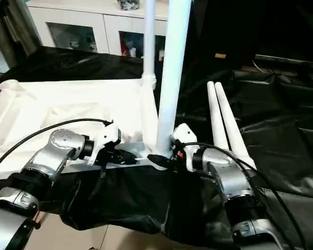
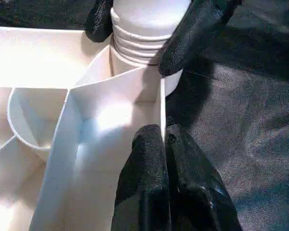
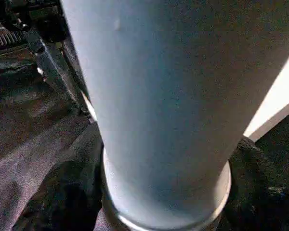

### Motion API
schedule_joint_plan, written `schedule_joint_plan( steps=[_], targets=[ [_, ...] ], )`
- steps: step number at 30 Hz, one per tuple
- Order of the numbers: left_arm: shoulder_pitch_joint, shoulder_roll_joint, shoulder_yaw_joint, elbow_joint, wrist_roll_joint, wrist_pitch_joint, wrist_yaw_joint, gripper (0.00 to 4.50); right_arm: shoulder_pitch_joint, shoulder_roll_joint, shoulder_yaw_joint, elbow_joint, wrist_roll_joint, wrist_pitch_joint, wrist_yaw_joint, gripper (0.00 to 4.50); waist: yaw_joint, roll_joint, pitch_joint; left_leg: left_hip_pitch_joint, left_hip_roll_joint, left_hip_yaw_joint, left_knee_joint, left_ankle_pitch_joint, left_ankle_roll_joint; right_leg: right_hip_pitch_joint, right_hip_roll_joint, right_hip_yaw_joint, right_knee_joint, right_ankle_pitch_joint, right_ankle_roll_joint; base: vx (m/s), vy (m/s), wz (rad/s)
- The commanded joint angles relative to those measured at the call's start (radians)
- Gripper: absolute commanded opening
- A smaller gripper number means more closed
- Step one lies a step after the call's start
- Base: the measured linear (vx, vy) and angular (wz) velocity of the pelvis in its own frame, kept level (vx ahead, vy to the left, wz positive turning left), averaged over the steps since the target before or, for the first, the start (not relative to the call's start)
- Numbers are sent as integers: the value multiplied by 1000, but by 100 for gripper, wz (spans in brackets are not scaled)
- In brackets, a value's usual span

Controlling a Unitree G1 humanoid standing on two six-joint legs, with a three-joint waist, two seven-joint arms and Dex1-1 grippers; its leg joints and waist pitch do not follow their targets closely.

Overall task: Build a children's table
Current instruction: Rotate leg to tighten

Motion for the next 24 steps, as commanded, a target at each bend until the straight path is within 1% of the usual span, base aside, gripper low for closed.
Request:
schedule_joint_plan(
  steps=[1, 3, 4, 5, 6, 7, 8, 9, 10, 11, 12, 13, 14, 15, 16, 17, 18, 19, 20, 22, 23, 24],
  targets=[
    [-9, -49, -11, -35, -17, -9, 33, 0, 24, 46, 80, -6, 6, 29, 34, 277, 1, -5, -61, -1, 32, -6, -68, -156, 73, 56, -61, 55, -64, -180, -238, 0, 0, 0],
    [-11, -54, -9, -33, -16, -10, 44, 0, 24, 54, 76, -2, 4, 35, 18, 273, 2, -4, -60, -1, 32, -6, -68, -155, 74, 56, -60, 55, -64, -179, -239, 0, 0, 0],
    [-23, -72, -3, -17, -11, -4, 85, 0, 20, 79, 64, 23, -12, 28, -42, 273, 1, -8, -59, -1, 32, -5, -68, -161, 73, 55, -61, 55, -66, -193, -237, 0, 0, 0],
    [-42, -97, 6, 7, 1, 10, 148, 0, 8, 118, 45, 68, -40, 7, -157, 273, -1, -5, -57, 0, 31, -6, -69, -175, 61, 50, -63, 56, -70, -229, -228, 0, 0, 0],
    [-45, -101, 7, 11, 3, 11, 158, 0, 5, 124, 42, 76, -44, 6, -178, 273, -5, -5, -54, 1, 29, -6, -71, -190, 50, 48, -63, 55, -75, -265, -219, 0, 0, 0],
    [-57, -117, 12, 25, 8, 15, 194, 0, -5, 148, 25, 104, -56, 7, -255, 272, -6, -7, -53, 5, 27, -9, -72, -219, 35, 49, -65, 53, -84, -346, -195, 0, 0, 0],
    [-69, -134, 19, 39, 12, 25, 235, 0, -15, 174, 3, 130, -58, 16, -327, 272, -10, -8, -52, 9, 26, -9, -72, -227, 22, 43, -64, 55, -88, -386, -180, 0, 0, 0],
    [-78, -146, 24, 48, 14, 31, 263, 0, -21, 192, -13, 146, -56, 23, -370, 272, -11, -6, -53, 9, 27, -11, -74, -232, 18, 44, -65, 55, -88, -391, -178, 0, 0, 0],
    [-78, -146, 24, 48, 14, 31, 263, 0, -21, 192, -13, 146, -56, 23, -370, 272, -13, -8, -52, 7, 25, -11, -75, -238, 17, 45, -63, 53, -90, -400, -169, 0, 0, 0],
    [-99, -180, 36, 68, 16, 44, 329, 0, -37, 237, -53, 178, -44, 36, -474, 272, -15, -8, -51, 4, 26, -12, -76, -244, 22, 45, -62, 53, -92, -404, -161, 0, 0, 0],
    [-99, -180, 36, 68, 16, 44, 329, 0, -37, 237, -53, 178, -44, 36, -474, 272, -17, -7, -50, 6, 25, -10, -76, -248, 21, 41, -62, 54, -94, -409, -160, 0, 0, 0],
    [-110, -208, 40, 75, 14, 54, 365, 0, -50, 270, -77, 200, -37, 44, -544, 272, -14, -6, -54, 8, 25, -13, -75, -249, 22, 44, -64, 53, -94, -406, -159, 0, 0, 0],
    [-113, -224, 40, 75, 14, 58, 380, 0, -58, 288, -87, 212, -33, 46, -577, 272, -17, -7, -53, 6, 25, -11, -76, -240, 21, 40, -62, 54, -93, -390, -161, 0, 0, 0],
    [-114, -230, 40, 76, 15, 58, 387, 0, -62, 296, -92, 218, -36, 45, -593, 272, -16, -8, -53, 5, 24, -12, -76, -242, 21, 44, -62, 52, -93, -391, -160, 0, 0, 0],
    [-114, -233, 39, 76, 16, 58, 390, 0, -63, 299, -94, 220, -36, 44, -600, 272, -15, -8, -54, 5, 24, -12, -75, -239, 24, 44, -61, 52, -93, -386, -159, 0, 0, 0],
    [-113, -246, 36, 75, 17, 54, 391, 0, -70, 312, -86, 228, -44, 28, -593, 272, -15, -5, -53, 4, 24, -11, -75, -239, 28, 43, -62, 53, -94, -375, -161, 0, 0, 0],
    [-113, -246, 36, 75, 17, 54, 391, 0, -70, 312, -86, 228, -44, 28, -593, 307, -15, -6, -54, 3, 24, -11, -75, -237, 30, 44, -62, 53, -93, -368, -162, 0, 0, 0],
    [-111, -253, 28, 77, 22, 46, 383, 0, -74, 320, -71, 231, -53, 1, -569, 328, -14, -5, -55, 1, 23, -11, -75, -232, 33, 46, -62, 53, -91, -353, -163, 0, 0, 0],
    [-109, -253, 23, 74, 24, 43, 374, 0, -73, 320, -68, 228, -50, -4, -553, 342, -14, -6, -56, 2, 24, -10, -74, -227, 37, 46, -62, 54, -90, -337, -168, 0, 0, 0],
    [-101, -244, 11, 68, 24, 34, 347, 0, -70, 312, -63, 213, -37, -9, -511, 342, -15, -6, -55, 0, 25, -10, -75, -227, 43, 48, -61, 53, -87, -322, -176, 0, 0, 0],
    [-98, -238, 10, 65, 22, 34, 334, 0, -66, 304, -57, 204, -36, -5, -489, 348, -15, -6, -55, 0, 25, -11, -75, -228, 45, 48, -62, 54, -87, -321, -178, 0, 0, 0],
    [-95, -231, 7, 62, 21, 31, 323, 0, -63, 294, -49, 195, -37, -4, -470, 364, -14, -5, -55, 0, 25, -11, -75, -224, 46, 49, -61, 54, -86, -315, -181, 0, 0, 0]
  ],
)
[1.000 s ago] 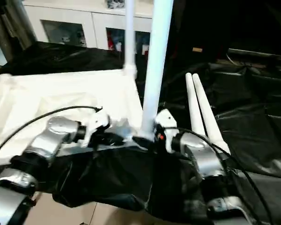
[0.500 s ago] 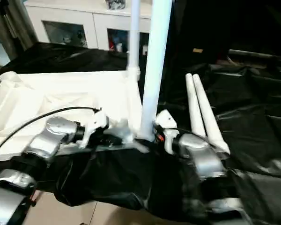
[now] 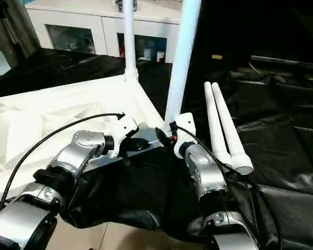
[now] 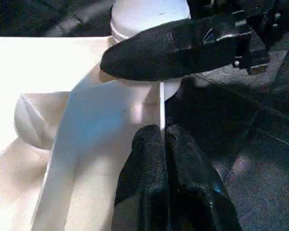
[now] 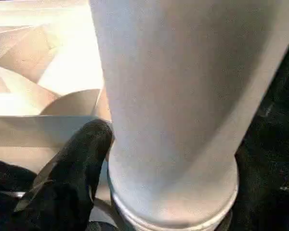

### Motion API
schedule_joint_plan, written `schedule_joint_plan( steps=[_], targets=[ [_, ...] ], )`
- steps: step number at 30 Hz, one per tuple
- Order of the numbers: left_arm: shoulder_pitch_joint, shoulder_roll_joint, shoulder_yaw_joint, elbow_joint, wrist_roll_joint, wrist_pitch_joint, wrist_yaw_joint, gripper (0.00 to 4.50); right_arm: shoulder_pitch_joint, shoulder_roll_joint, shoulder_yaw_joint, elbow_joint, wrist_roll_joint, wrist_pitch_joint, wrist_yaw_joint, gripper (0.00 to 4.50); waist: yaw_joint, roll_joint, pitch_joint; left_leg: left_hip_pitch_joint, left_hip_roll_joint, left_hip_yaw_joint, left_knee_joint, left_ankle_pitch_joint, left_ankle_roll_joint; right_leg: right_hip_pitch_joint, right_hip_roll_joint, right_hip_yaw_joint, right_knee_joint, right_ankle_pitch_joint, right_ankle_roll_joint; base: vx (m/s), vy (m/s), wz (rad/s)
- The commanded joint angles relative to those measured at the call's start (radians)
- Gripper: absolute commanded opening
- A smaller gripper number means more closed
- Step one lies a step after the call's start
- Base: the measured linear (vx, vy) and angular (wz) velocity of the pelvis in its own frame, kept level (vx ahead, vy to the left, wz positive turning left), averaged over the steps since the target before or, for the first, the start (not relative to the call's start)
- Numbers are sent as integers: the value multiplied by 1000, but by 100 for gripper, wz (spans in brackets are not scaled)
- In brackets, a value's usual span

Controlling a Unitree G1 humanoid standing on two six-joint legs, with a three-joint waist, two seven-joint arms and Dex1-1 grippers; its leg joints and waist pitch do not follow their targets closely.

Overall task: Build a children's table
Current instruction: Rotate leg to tighten

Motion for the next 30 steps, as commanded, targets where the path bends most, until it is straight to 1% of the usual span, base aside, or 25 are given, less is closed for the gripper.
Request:
schedule_joint_plan(
  steps=[1, 2, 4, 5, 6, 7, 8, 9, 11, 12, 13, 14, 15, 16, 17, 18, 19, 21, 24, 26, 29, 30],
  targets=[
    [-24, -56, -39, -49, -33, -52, -47, 0, 22, 54, 121, 12, 13, 32, 149, 380, -1, -1, -56, -1, 27, -10, -75, -224, 48, 47, -60, 54, -85, -310, -186, 0, 0, 0],
    [-19, -43, -43, -54, -33, -52, -66, 0, 28, 34, 137, -2, 10, 34, 189, 387, 0, -2, -56, -2, 27, -10, -74, -219, 53, 50, -59, 53, -83, -297, -189, 0, 0, 0],
    [-16, -32, -45, -58, -33, -54, -79, 0, 34, 17, 151, -16, 11, 36, 226, 387, 0, -1, -58, -4, 27, -10, -72, -200, 62, 51, -61, 54, -79, -264, -197, 0, 0, 0],
    [-7, -13, -51, -67, -36, -63, -113, 0, 46, -16, 173, -44, 19, 42, 294, 387, 1, -2, -58, -6, 27, -10, -72, -188, 67, 53, -60, 53, -78, -252, -200, 0, 0, 0],
    [-7, -13, -51, -67, -36, -63, -113, 0, 46, -16, 173, -44, 19, 42, 294, 387, 2, -2, -59, -5, 28, -11, -71, -179, 71, 55, -59, 53, -76, -236, -204, 0, 0, 0],
    [-4, -6, -52, -71, -38, -63, -127, 0, 50, -27, 180, -54, 22, 43, 319, 387, 1, -2, -61, -7, 29, -9, -69, -161, 78, 55, -61, 55, -69, -192, -218, 0, 0, 0],
    [10, 19, -56, -88, -45, -66, -181, 0, 71, -77, 208, -103, 36, 46, 427, 387, 1, 0, -62, -9, 28, -10, -69, -148, 85, 57, -59, 53, -66, -168, -229, 0, 0, 0],
    [15, 27, -56, -93, -46, -66, -195, 0, 78, -91, 216, -117, 41, 47, 461, 387, 5, 0, -63, -7, 29, -9, -66, -140, 96, 59, -59, 54, -63, -137, -239, 0, 0, 0],
    [23, 46, -58, -99, -47, -77, -222, 0, 90, -124, 227, -147, 53, 59, 522, 387, 5, -1, -64, -6, 32, -8, -65, -131, 110, 60, -58, 54, -58, -95, -257, 0, 0, 0],
    [23, 47, -58, -99, -47, -77, -224, 0, 90, -126, 228, -149, 53, 60, 525, 387, 6, 0, -62, -6, 33, -7, -66, -135, 111, 58, -59, 54, -58, -95, -264, 0, 0, 0],
    [32, 69, -60, -107, -50, -91, -261, 0, 98, -159, 238, -171, 57, 71, 582, 387, 7, 4, -62, -4, 33, -6, -66, -143, 109, 56, -59, 54, -60, -105, -267, 0, 0, 0],
    [32, 69, -60, -107, -50, -91, -261, 0, 98, -159, 238, -171, 57, 71, 582, 387, 10, 2, -60, -1, 34, -5, -67, -162, 103, 56, -57, 53, -63, -129, -265, 0, 0, 0],
    [35, 76, -60, -110, -52, -95, -276, 0, 101, -169, 240, -177, 56, 73, 603, 371, 11, 2, -59, 0, 34, -4, -67, -170, 98, 55, -57, 54, -63, -138, -264, 0, 0, 0],
    [35, 76, -60, -110, -52, -95, -276, 0, 101, -169, 240, -177, 56, 73, 603, 362, 12, 2, -58, -1, 35, -5, -68, -186, 90, 55, -59, 54, -65, -168, -256, 0, 0, 0],
    [45, 98, -64, -120, -54, -101, -315, 0, 106, -193, 243, -190, 59, 80, 643, 356, 13, 2, -57, 0, 35, -5, -70, -199, 79, 54, -59, 53, -68, -198, -248, 0, 0, 0],
    [46, 102, -64, -120, -53, -101, -320, 0, 106, -196, 243, -192, 59, 80, 647, 356, 12, 2, -57, 0, 36, -6, -71, -203, 73, 54, -59, 53, -69, -212, -243, 0, 0, 0],
    [49, 111, -65, -121, -53, -102, -330, 0, 107, -203, 245, -196, 60, 81, 656, 356, 12, 2, -56, 0, 36, -6, -71, -203, 70, 53, -60, 54, -69, -217, -241, 0, 0, 0],
    [53, 127, -64, -126, -54, -103, -350, 0, 111, -219, 250, -210, 62, 89, 677, 326, 12, 1, -58, -1, 34, -6, -70, -195, 68, 55, -59, 54, -68, -211, -238, 0, 0, 0],
    [51, 136, -60, -120, -51, -107, -354, 0, 112, -221, 253, -217, 63, 97, 686, 308, 12, 0, -59, -2, 35, -6, -70, -181, 69, 55, -59, 54, -66, -198, -239, 0, 0, 0],
    [48, 132, -55, -115, -50, -108, -342, 0, 114, -214, 258, -220, 63, 99, 682, 280, 13, 1, -60, -2, 34, -6, -69, -168, 71, 55, -59, 54, -64, -179, -245, 0, 0, 0],
    [45, 126, -51, -112, -51, -107, -332, 0, 117, -205, 258, -221, 59, 101, 677, 274, 12, 1, -59, -1, 34, -6, -69, -178, 68, 54, -60, 54, -65, -188, -246, 0, 0, 0],
    [42, 116, -49, -111, -50, -102, -316, 0, 117, -189, 251, -214, 57, 101, 651, 273, 12, 1, -59, -1, 34, -6, -69, -178, 67, 54, -60, 54, -65, -190, -245, 0, 0, 0]
  ],
)
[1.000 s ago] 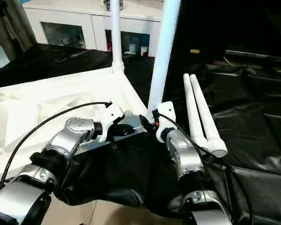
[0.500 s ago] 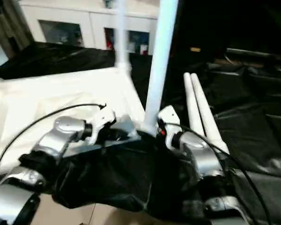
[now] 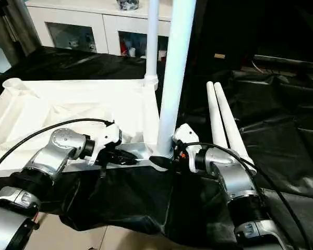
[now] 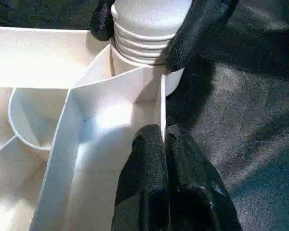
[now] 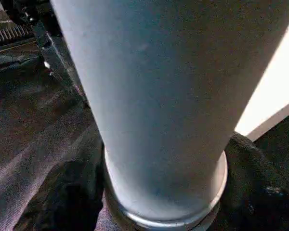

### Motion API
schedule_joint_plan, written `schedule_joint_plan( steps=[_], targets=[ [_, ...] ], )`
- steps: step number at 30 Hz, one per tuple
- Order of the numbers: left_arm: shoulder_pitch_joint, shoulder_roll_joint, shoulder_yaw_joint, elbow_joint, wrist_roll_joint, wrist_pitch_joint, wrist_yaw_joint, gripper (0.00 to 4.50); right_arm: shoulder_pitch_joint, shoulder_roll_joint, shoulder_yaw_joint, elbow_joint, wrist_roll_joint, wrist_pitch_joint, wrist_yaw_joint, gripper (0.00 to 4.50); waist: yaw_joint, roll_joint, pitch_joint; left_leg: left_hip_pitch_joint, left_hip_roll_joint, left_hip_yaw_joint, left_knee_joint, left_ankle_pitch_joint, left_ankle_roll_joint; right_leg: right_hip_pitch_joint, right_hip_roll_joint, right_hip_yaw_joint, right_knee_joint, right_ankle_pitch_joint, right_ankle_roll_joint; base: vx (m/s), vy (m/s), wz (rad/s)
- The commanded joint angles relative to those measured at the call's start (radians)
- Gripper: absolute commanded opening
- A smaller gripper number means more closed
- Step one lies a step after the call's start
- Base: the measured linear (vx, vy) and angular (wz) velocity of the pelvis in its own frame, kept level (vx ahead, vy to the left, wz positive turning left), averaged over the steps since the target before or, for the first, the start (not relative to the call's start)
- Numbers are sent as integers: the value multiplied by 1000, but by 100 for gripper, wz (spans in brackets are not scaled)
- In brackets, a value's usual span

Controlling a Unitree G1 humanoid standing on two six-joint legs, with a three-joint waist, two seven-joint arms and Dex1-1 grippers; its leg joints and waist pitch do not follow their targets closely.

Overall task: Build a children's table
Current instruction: Rotate leg to tighten

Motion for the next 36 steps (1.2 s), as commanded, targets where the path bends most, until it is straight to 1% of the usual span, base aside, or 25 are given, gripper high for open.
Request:
schedule_joint_plan(
  steps=[1, 2, 3, 4, 5, 7, 9, 10, 13, 15, 16, 18, 22, 24, 25, 26, 27, 28, 29, 30, 31, 32, 34, 35, 36],
  targets=[
    [-19, -54, -4, -12, -11, -8, 59, 0, 26, 70, 82, 5, 1, 20, -1, 273, 3, -2, -59, -1, 32, -7, -69, -178, 67, 55, -60, 54, -67, -197, -240, 0, 0, 0],
    [-22, -60, -2, -10, -10, -4, 69, 0, 23, 80, 77, 16, -4, 19, -25, 273, 2, -1, -59, -1, 32, -8, -69, -178, 64, 55, -61, 55, -67, -201, -238, 0, 0, 0],
    [-36, -88, 5, 2, -5, 11, 124, 0, 14, 120, 59, 56, -26, 8, -123, 272, -2, -2, -55, 0, 30, -8, -71, -200, 53, 50, -61, 55, -73, -251, -226, 0, 0, 0],
    [-36, -88, 5, 2, -5, 11, 124, 0, 14, 120, 59, 56, -26, 8, -123, 272, -3, -2, -54, 2, 29, -9, -72, -211, 46, 48, -62, 54, -77, -282, -219, 0, 0, 0],
    [-51, -112, 11, 20, 1, 18, 175, 0, 0, 156, 37, 98, -44, 8, -225, 272, -6, -2, -53, 3, 27, -11, -73, -233, 34, 48, -63, 53, -85, -347, -197, 0, 0, 0],
    [-65, -136, 18, 38, 5, 24, 226, 0, -15, 191, 12, 140, -56, 12, -325, 272, -13, -2, -50, 3, 26, -14, -77, -255, 16, 45, -62, 51, -92, -415, -170, 0, 0, 0],
    [-89, -183, 34, 67, 8, 39, 317, 0, -39, 255, -43, 192, -52, 26, -487, 272, -15, -1, -49, 5, 24, -14, -76, -264, 11, 41, -62, 50, -97, -444, -155, 0, 0, 0],
    [-89, -183, 34, 67, 8, 39, 317, 0, -39, 255, -43, 192, -52, 26, -487, 272, -18, 0, -50, 7, 23, -15, -76, -272, 7, 40, -62, 50, -100, -462, -145, 0, 0, 0],
    [-106, -241, 42, 85, 13, 58, 400, 0, -67, 334, -103, 239, -24, 33, -627, 272, -14, 0, -51, 8, 23, -14, -76, -267, 18, 37, -62, 52, -103, -449, -141, 0, 0, 0],
    [-103, -255, 39, 79, 13, 56, 396, 0, -69, 341, -86, 238, -39, 10, -616, 272, -13, -1, -52, 6, 23, -14, -76, -264, 24, 38, -60, 50, -101, -426, -142, 0, 0, 0],
    [-102, -257, 39, 78, 13, 55, 395, 0, -69, 341, -81, 238, -43, 4, -613, 307, -13, -1, -52, 5, 23, -14, -76, -264, 26, 38, -60, 51, -101, -419, -144, 0, 0, 0],
    [-97, -258, 35, 72, 11, 53, 381, 0, -66, 337, -74, 229, -38, -7, -577, 343, -12, -1, -53, 3, 23, -14, -77, -260, 33, 41, -60, 51, -98, -397, -148, 0, 0, 0],
    [-87, -241, 21, 67, 10, 35, 336, 0, -60, 316, -64, 205, -25, -17, -494, 362, -12, 0, -53, 1, 25, -13, -77, -253, 42, 43, -60, 52, -94, -367, -163, 0, 0, 0],
    [-77, -215, 13, 56, 6, 27, 285, 0, -45, 271, -27, 164, -28, -7, -399, 388, -11, 0, -54, 1, 26, -12, -76, -247, 50, 45, -60, 53, -93, -346, -169, 0, 0, 0],
    [-73, -201, 10, 52, 5, 21, 262, 0, -37, 247, -8, 142, -26, -2, -350, 388, -10, -1, -55, 0, 26, -13, -76, -241, 52, 46, -59, 53, -90, -332, -171, 0, 0, 0],
    [-73, -201, 10, 52, 5, 21, 262, 0, -37, 247, -8, 142, -26, -2, -350, 388, -9, -2, -56, -2, 26, -12, -74, -227, 60, 50, -59, 53, -86, -301, -180, 0, 0, 0],
    [-69, -192, 8, 49, 6, 17, 247, 0, -31, 228, 6, 128, -22, -3, -309, 388, -11, -2, -57, -7, 26, -12, -74, -209, 65, 52, -61, 54, -82, -277, -189, 0, 0, 0],
    [-69, -190, 8, 49, 6, 17, 244, 0, -29, 225, 8, 126, -21, -3, -302, 388, -10, -2, -57, -7, 25, -13, -75, -203, 67, 53, -61, 53, -83, -279, -188, 0, 0, 0],
    [-60, -161, 4, 42, 5, 3, 193, 0, -9, 164, 43, 82, -12, -5, -195, 388, -7, 7, -60, -4, 26, -12, -71, -187, 69, 53, -62, 54, -80, -256, -198, 0, 0, 0],
    [-56, -148, 3, 39, 3, 1, 173, 0, -2, 140, 54, 67, -10, -6, -155, 388, -5, 4, -60, -2, 27, -12, -71, -182, 74, 55, -60, 53, -81, -237, -203, 0, 0, 0],
    [-55, -144, 3, 38, 3, 0, 166, 0, 0, 132, 57, 63, -10, -6, -143, 388, -5, 2, -63, -6, 27, -10, -67, -157, 89, 58, -58, 55, -70, -165, -222, 0, 0, 0],
    [-54, -139, 3, 37, 2, -1, 158, 0, 2, 123, 61, 58, -10, -6, -131, 388, -6, 4, -61, -10, 29, -11, -69, -152, 97, 59, -59, 53, -66, -137, -237, 0, 0, 0],
    [-51, -125, 2, 33, -3, -13, 127, 0, 6, 100, 66, 50, -11, -6, -92, 388, -3, 3, -64, -5, 30, -10, -66, -144, 99, 59, -59, 52, -63, -119, -252, 0, 0, 0],
    [-45, -106, 1, 26, -7, -17, 88, 0, 9, 74, 69, 40, -11, -4, -48, 388, -1, 7, -64, -3, 32, -8, -65, -138, 101, 57, -58, 53, -61, -99, -263, 0, 0, 0],
    [-44, -101, 1, 25, -8, -18, 79, 0, 10, 69, 69, 38, -11, -4, -38, 388, 1, 6, -64, -2, 32, -7, -66, -140, 102, 57, -58, 53, -61, -95, -267, 0, 0, 0]
  ],
)
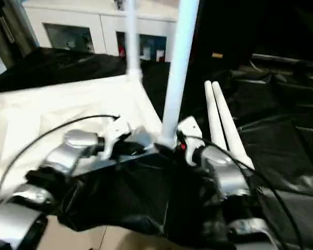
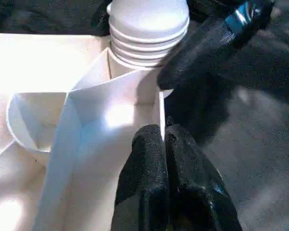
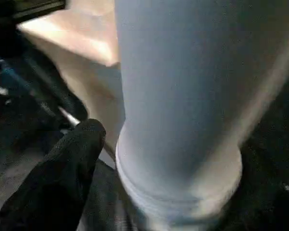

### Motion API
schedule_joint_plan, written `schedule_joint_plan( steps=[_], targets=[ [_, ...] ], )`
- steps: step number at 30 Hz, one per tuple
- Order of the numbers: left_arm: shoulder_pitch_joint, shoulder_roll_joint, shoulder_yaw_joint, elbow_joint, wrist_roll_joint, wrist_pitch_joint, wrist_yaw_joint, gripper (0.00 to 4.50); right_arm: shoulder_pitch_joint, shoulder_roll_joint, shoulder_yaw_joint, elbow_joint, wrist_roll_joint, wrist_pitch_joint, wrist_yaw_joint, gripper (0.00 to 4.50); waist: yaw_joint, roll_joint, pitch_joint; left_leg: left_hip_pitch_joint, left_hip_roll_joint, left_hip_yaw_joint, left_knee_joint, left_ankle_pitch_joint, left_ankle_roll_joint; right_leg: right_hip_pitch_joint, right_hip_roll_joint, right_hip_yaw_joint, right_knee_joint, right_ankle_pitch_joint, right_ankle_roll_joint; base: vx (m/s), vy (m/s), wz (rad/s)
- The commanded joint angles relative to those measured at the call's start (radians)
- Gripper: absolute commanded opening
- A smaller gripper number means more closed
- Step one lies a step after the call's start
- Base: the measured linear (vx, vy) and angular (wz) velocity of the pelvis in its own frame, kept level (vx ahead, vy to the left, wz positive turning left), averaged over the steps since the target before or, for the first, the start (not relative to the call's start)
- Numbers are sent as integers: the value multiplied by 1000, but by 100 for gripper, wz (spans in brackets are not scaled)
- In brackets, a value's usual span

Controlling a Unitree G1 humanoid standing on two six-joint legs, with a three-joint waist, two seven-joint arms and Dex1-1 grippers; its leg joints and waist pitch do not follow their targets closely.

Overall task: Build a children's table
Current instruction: Rotate leg to tighten

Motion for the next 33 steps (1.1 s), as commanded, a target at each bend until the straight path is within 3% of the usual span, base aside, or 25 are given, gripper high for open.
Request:
schedule_joint_plan(
  steps=[1, 6, 13, 16, 19, 21, 23, 25, 29, 30, 33],
  targets=[
    [-3, -20, -32, -52, -26, -28, -45, 0, 28, 19, 109, -10, 9, 22, 123, 388, 3, 5, -62, -1, 33, -5, -65, -153, 99, 58, -58, 54, -58, -95, -273, 0, 0, 0],
    [8, 13, -39, -57, -24, -34, -90, 0, 30, -5, 115, -23, 19, 31, 166, 357, 6, 5, -57, 3, 33, -7, -70, -214, 67, 57, -60, 53, -70, -207, -247, 0, 0, 0],
    [10, 15, -32, -55, -23, -35, -83, 0, 37, 6, 119, -31, 23, 39, 170, 308, 4, 4, -61, 1, 33, -8, -69, -184, 62, 57, -59, 54, -64, -169, -249, 0, 0, 0],
    [-10, -24, -16, -34, -16, -15, 4, 0, 36, 61, 94, 8, -2, 23, 45, 279, 3, 4, -60, 0, 32, -7, -69, -186, 59, 57, -60, 54, -65, -170, -251, 0, 0, 0],
    [-30, -53, -5, -12, -8, -5, 73, 0, 22, 105, 64, 57, -24, 21, -83, 273, -3, 5, -52, 8, 28, -9, -73, -249, 30, 47, -63, 53, -84, -326, -213, 0, 0, 0],
    [-54, -90, 16, 15, -9, 12, 156, 0, 6, 151, 28, 102, -34, 36, -210, 272, -8, 6, -52, 11, 27, -11, -74, -268, 16, 44, -63, 53, -91, -385, -191, 0, 0, 0],
    [-78, -122, 28, 39, -5, 20, 227, 0, -8, 194, -3, 137, -34, 51, -314, 272, -12, -3, -51, 7, 24, -13, -75, -267, 16, 45, -61, 52, -91, -396, -176, 0, 0, 0],
    [-94, -147, 31, 55, 0, 23, 276, 0, -20, 229, -21, 166, -34, 54, -392, 272, -12, 1, -49, 11, 23, -14, -75, -291, 17, 40, -62, 49, -101, -456, -153, 0, 0, 0],
    [-99, -187, 26, 50, -2, 32, 296, 0, -43, 287, -27, 196, -43, 32, -464, 272, -12, 2, -50, 8, 23, -15, -76, -283, 21, 38, -61, 49, -104, -453, -136, 0, 0, 0],
    [-98, -190, 23, 48, -2, 31, 290, 0, -46, 292, -22, 198, -44, 20, -456, 327, -11, 6, -51, 8, 22, -15, -77, -283, 23, 39, -61, 50, -104, -442, -139, 0, 0, 0],
    [-91, -187, 12, 42, 1, 25, 264, 0, -48, 296, -14, 191, -30, -3, -400, 347, -12, 3, -52, 3, 23, -14, -77, -278, 31, 42, -60, 51, -97, -394, -153, 0, 0, 0]
  ],
)
